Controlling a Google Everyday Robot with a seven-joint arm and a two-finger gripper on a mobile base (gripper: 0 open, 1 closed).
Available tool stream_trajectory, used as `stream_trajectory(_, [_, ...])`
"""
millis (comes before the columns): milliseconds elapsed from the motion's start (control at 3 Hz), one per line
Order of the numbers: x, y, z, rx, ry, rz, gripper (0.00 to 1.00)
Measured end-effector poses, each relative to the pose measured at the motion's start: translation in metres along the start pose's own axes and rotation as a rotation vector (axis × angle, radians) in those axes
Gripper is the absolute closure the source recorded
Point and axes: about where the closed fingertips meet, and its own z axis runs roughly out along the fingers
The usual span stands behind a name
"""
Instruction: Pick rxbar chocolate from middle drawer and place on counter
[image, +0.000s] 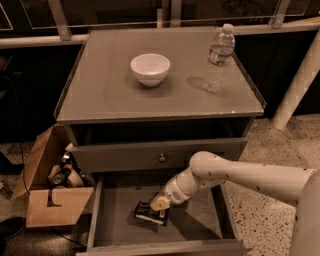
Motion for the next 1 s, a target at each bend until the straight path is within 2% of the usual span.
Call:
stream_trajectory(667, [-0.016, 0.047, -0.045, 0.011, 0.041, 0.047, 1.0])
stream_trajectory(1000, [-0.029, 0.076, -0.072, 0.032, 0.035, 0.028, 1.0])
